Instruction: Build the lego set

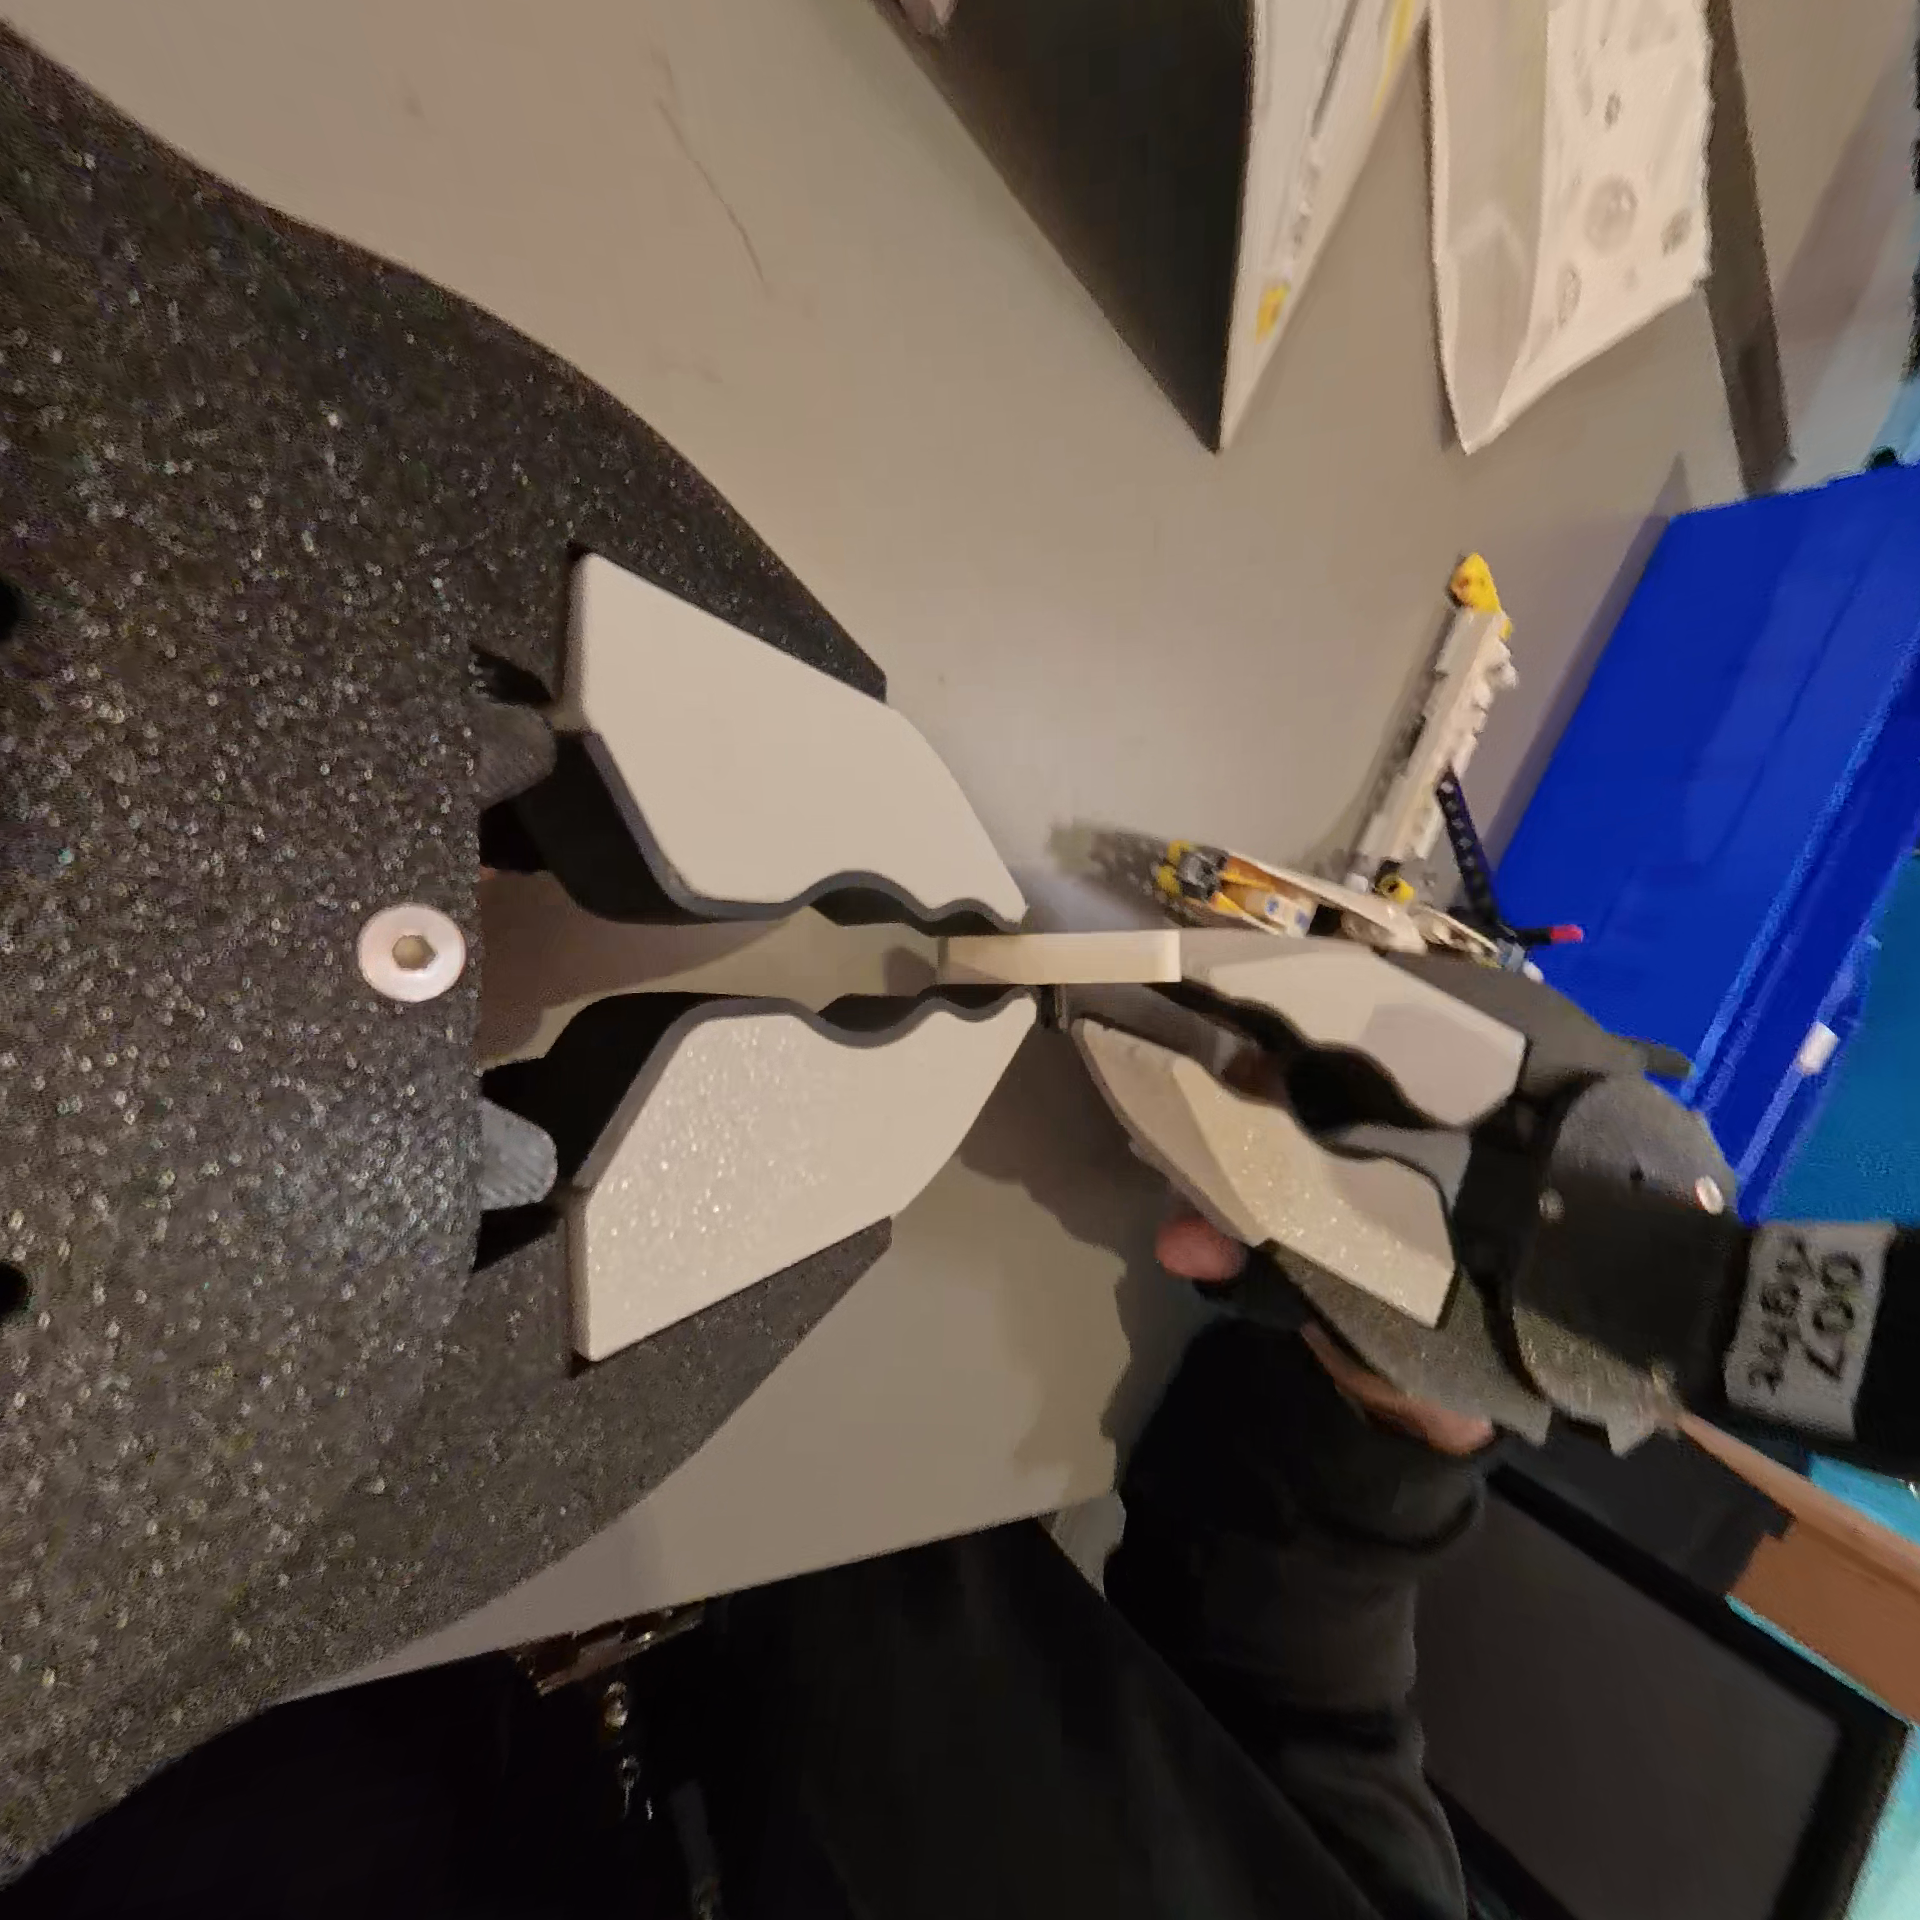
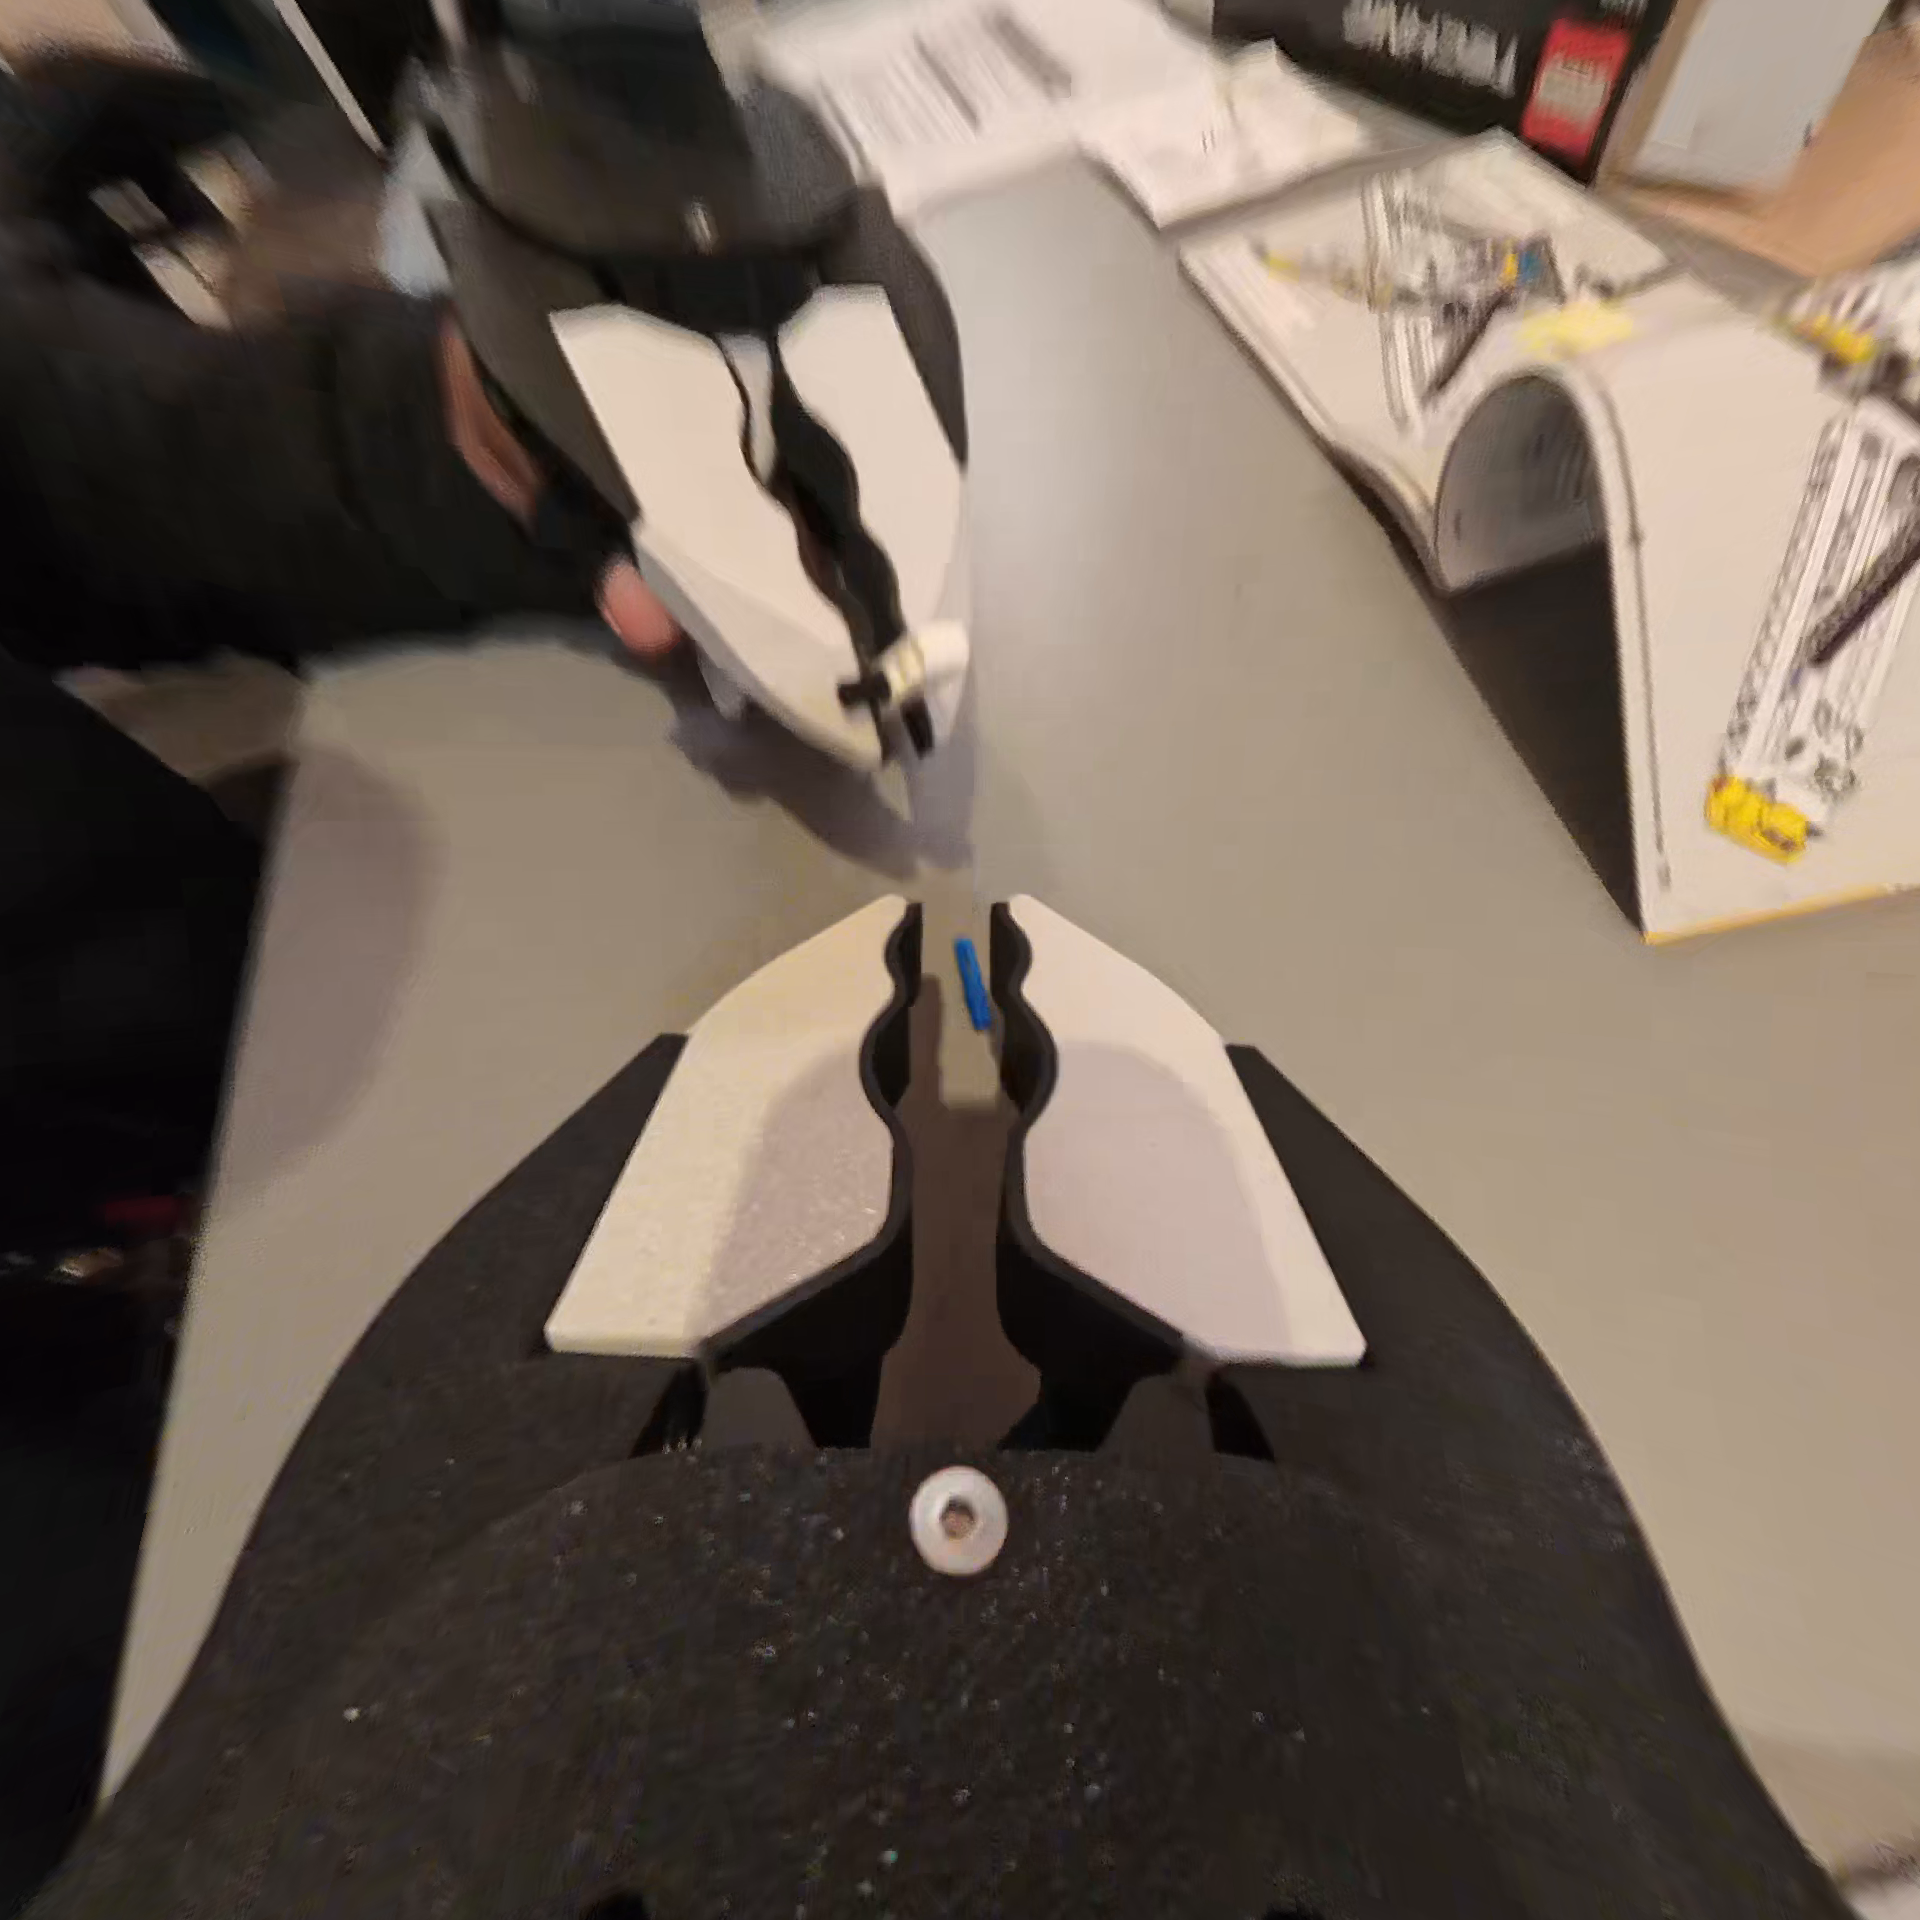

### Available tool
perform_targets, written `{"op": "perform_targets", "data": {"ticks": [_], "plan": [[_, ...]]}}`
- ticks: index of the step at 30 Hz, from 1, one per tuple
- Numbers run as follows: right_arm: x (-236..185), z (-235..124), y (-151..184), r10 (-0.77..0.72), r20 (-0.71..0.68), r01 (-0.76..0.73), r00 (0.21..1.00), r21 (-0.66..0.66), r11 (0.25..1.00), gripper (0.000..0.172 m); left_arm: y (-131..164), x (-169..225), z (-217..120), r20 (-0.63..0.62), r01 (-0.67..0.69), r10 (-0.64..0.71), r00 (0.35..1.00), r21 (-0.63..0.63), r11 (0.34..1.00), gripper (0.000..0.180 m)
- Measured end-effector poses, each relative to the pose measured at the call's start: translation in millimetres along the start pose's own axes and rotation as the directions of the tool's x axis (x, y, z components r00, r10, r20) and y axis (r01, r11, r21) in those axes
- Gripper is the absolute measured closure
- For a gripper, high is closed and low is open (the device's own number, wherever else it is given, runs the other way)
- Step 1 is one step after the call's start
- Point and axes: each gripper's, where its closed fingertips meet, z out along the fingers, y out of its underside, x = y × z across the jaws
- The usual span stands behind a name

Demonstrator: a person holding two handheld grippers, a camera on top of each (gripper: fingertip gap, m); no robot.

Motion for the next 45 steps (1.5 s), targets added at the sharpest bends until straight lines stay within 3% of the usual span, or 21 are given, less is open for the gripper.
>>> {"op": "perform_targets", "data": {"ticks": [4, 10, 30, 33, 36, 39, 42, 45], "plan": [[3.8, 11.9, 28.8, -0.062, -0.073, 0.048, 0.995, -0.181, 0.982, 0.159, 17.7, -11.3, 2.8, 0.079, 0.007, 0.003, 0.997, -0.125, 0.992, 0.173], [3.1, 27.5, 45.8, -0.109, -0.076, 0.082, 0.991, -0.287, 0.954, 0.157, 29.7, -13.6, 7.5, 0.115, 0.041, -0.017, 0.993, -0.209, 0.977, 0.173], [3.8, 34.0, 46.4, -0.152, -0.116, 0.114, 0.982, -0.289, 0.951, 0.167, 30.3, -16.9, 7.3, 0.139, 0.052, -0.023, 0.990, -0.208, 0.977, 0.173], [6.9, 31.7, 32.2, -0.122, -0.160, 0.090, 0.980, -0.194, 0.977, 0.167, 26.4, -23.3, 5.6, 0.192, 0.047, -0.012, 0.981, -0.179, 0.983, 0.173], [9.1, 27.2, 11.0, 0.038, -0.147, -0.043, 0.988, -0.031, 0.999, 0.168, 23.9, -36.4, 1.1, 0.293, 0.008, 0.042, 0.955, -0.170, 0.985, 0.173], [11.7, 22.5, -6.9, 0.219, -0.072, -0.210, 0.973, 0.114, 0.971, 0.168, 18.6, -39.6, -1.6, 0.298, 0.037, 0.000, 0.955, -0.118, 0.992, 0.173], [11.9, 26.5, -12.9, 0.309, -0.017, -0.303, 0.951, 0.144, 0.942, 0.168, 15.5, -41.7, -3.8, 0.297, 0.060, -0.032, 0.954, -0.085, 0.995, 0.173], [12.9, 31.6, -15.9, 0.368, -0.003, -0.364, 0.930, 0.156, 0.919, 0.168, 14.7, -40.9, -2.4, 0.328, 0.010, 0.023, 0.944, -0.097, 0.995, 0.173]]}}
